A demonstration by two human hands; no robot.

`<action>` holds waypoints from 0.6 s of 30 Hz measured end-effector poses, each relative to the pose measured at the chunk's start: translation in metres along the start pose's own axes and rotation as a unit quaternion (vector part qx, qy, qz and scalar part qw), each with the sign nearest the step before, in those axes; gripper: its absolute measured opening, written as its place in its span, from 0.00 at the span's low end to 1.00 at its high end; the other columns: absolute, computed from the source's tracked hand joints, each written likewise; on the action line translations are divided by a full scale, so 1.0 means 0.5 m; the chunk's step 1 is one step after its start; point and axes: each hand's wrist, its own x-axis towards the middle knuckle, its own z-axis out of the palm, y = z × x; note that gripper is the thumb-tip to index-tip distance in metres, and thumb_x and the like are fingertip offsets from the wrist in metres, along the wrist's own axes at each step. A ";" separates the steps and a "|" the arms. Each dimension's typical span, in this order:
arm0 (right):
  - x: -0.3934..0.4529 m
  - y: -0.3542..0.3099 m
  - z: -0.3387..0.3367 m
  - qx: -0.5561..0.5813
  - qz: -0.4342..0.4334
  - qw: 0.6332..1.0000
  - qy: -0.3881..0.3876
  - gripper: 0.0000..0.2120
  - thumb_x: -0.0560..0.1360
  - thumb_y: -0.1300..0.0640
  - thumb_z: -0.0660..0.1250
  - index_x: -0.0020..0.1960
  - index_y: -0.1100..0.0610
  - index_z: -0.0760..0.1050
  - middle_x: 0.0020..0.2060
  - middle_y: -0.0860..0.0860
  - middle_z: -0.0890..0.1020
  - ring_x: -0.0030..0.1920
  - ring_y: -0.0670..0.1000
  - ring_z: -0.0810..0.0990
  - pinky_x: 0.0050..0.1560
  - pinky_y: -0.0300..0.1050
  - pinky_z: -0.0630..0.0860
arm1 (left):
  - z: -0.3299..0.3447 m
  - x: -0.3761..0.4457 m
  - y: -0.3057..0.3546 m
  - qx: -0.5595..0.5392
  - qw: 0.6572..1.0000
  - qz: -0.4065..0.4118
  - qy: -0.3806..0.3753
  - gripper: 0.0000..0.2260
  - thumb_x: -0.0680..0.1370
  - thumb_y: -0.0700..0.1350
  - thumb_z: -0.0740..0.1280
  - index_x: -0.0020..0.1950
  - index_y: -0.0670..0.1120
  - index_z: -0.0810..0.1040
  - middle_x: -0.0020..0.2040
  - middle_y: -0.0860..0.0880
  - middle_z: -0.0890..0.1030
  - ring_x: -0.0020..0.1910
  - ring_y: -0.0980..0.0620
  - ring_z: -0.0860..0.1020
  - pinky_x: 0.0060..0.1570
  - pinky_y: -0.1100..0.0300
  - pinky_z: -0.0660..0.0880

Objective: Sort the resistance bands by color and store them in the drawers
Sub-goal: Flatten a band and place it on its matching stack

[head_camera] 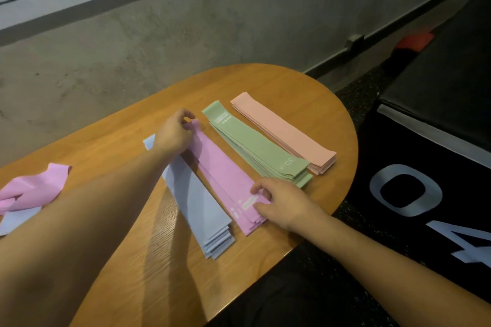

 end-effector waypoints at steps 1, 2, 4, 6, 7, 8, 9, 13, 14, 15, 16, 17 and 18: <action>-0.002 0.000 0.001 -0.020 -0.004 1.000 0.002 0.15 0.78 0.53 0.68 0.65 0.49 0.74 0.45 0.39 0.70 0.44 0.40 0.71 0.41 0.27 0.65 | 0.000 0.000 -0.005 0.035 0.999 0.012 0.000 0.17 0.76 0.36 0.61 0.61 0.51 0.76 0.55 0.45 0.81 0.52 0.43 0.79 0.49 0.47 0.80; -0.004 -0.002 0.001 -0.034 -0.003 0.999 0.003 0.16 0.78 0.52 0.68 0.66 0.48 0.73 0.50 0.42 0.72 0.48 0.42 0.73 0.46 0.30 0.66 | -0.001 -0.001 -0.008 0.074 0.997 0.023 0.005 0.17 0.75 0.36 0.62 0.62 0.51 0.77 0.56 0.46 0.82 0.54 0.43 0.79 0.50 0.49 0.79; -0.011 -0.006 0.002 -0.052 0.003 0.999 0.007 0.17 0.79 0.51 0.67 0.67 0.46 0.71 0.58 0.47 0.72 0.55 0.48 0.76 0.52 0.37 0.70 | 0.001 -0.002 -0.013 0.125 0.991 0.042 0.028 0.16 0.76 0.38 0.64 0.62 0.51 0.78 0.59 0.46 0.81 0.58 0.42 0.77 0.53 0.50 0.76; -0.017 -0.010 0.001 -0.062 0.000 0.998 0.017 0.18 0.79 0.50 0.67 0.67 0.45 0.70 0.61 0.47 0.71 0.56 0.49 0.77 0.53 0.40 0.72 | 0.002 -0.008 -0.014 0.136 0.988 0.045 0.049 0.15 0.78 0.40 0.65 0.63 0.51 0.79 0.63 0.46 0.78 0.62 0.42 0.74 0.57 0.48 0.72; -0.019 -0.013 0.000 -0.063 -0.004 0.998 0.022 0.18 0.79 0.50 0.67 0.68 0.44 0.69 0.61 0.47 0.71 0.54 0.48 0.77 0.53 0.40 0.73 | 0.001 -0.012 -0.014 0.132 0.989 0.045 0.056 0.14 0.78 0.41 0.65 0.63 0.51 0.78 0.65 0.46 0.77 0.64 0.42 0.72 0.59 0.48 0.70; -0.021 -0.017 -0.002 -0.062 -0.008 0.998 0.028 0.19 0.79 0.50 0.67 0.68 0.44 0.69 0.60 0.46 0.71 0.53 0.47 0.76 0.51 0.40 0.72 | -0.003 -0.018 -0.014 0.126 0.989 0.047 0.065 0.14 0.79 0.42 0.65 0.63 0.51 0.79 0.66 0.46 0.76 0.65 0.42 0.72 0.60 0.47 0.68; -0.022 -0.021 -0.005 -0.061 -0.011 0.998 0.032 0.19 0.79 0.50 0.67 0.68 0.44 0.69 0.58 0.45 0.71 0.51 0.46 0.75 0.49 0.40 0.71 | -0.008 -0.025 -0.013 0.118 0.989 0.051 0.073 0.13 0.79 0.43 0.65 0.63 0.51 0.79 0.66 0.46 0.75 0.66 0.42 0.71 0.61 0.47 0.67; -0.028 -0.050 -0.012 -0.062 -0.047 0.996 0.052 0.15 0.79 0.48 0.65 0.66 0.45 0.72 0.48 0.42 0.71 0.48 0.46 0.75 0.49 0.43 0.72 | -0.039 -0.067 -0.022 0.069 0.990 0.079 0.092 0.13 0.77 0.43 0.66 0.61 0.51 0.79 0.63 0.47 0.77 0.64 0.43 0.73 0.63 0.46 0.66; -0.030 -0.060 -0.011 -0.063 -0.058 0.995 0.060 0.14 0.79 0.48 0.65 0.64 0.45 0.73 0.46 0.42 0.72 0.48 0.46 0.76 0.49 0.45 0.74 | -0.048 -0.079 -0.030 0.060 0.990 0.086 0.096 0.13 0.77 0.43 0.66 0.61 0.51 0.79 0.62 0.47 0.77 0.63 0.44 0.74 0.63 0.45 0.66; -0.031 -0.071 -0.010 -0.064 -0.069 0.993 0.067 0.12 0.79 0.47 0.65 0.63 0.44 0.74 0.45 0.43 0.73 0.47 0.46 0.77 0.49 0.46 0.75 | -0.058 -0.092 -0.041 0.051 0.989 0.094 0.102 0.13 0.76 0.44 0.66 0.60 0.50 0.79 0.61 0.47 0.78 0.63 0.44 0.74 0.63 0.45 0.66; -0.031 -0.083 -0.006 -0.067 -0.079 0.992 0.071 0.11 0.79 0.47 0.65 0.61 0.44 0.74 0.44 0.43 0.74 0.46 0.46 0.77 0.49 0.47 0.76 | -0.069 -0.107 -0.054 0.043 0.987 0.107 0.110 0.12 0.76 0.44 0.65 0.59 0.50 0.80 0.59 0.47 0.79 0.62 0.43 0.75 0.63 0.45 0.67; -0.029 -0.095 -0.002 -0.070 -0.088 0.991 0.074 0.10 0.79 0.47 0.65 0.60 0.43 0.75 0.44 0.44 0.76 0.45 0.46 0.78 0.48 0.48 0.76 | -0.080 -0.122 -0.069 0.036 0.985 0.120 0.120 0.12 0.76 0.44 0.65 0.58 0.50 0.80 0.58 0.47 0.79 0.61 0.43 0.75 0.61 0.44 0.69; -0.027 -0.109 0.004 -0.072 -0.096 0.990 0.074 0.09 0.79 0.47 0.65 0.59 0.43 0.75 0.43 0.44 0.77 0.44 0.46 0.78 0.46 0.48 0.76 | -0.090 -0.137 -0.088 0.032 0.983 0.128 0.128 0.11 0.76 0.45 0.65 0.57 0.50 0.80 0.57 0.47 0.80 0.60 0.42 0.76 0.60 0.44 0.70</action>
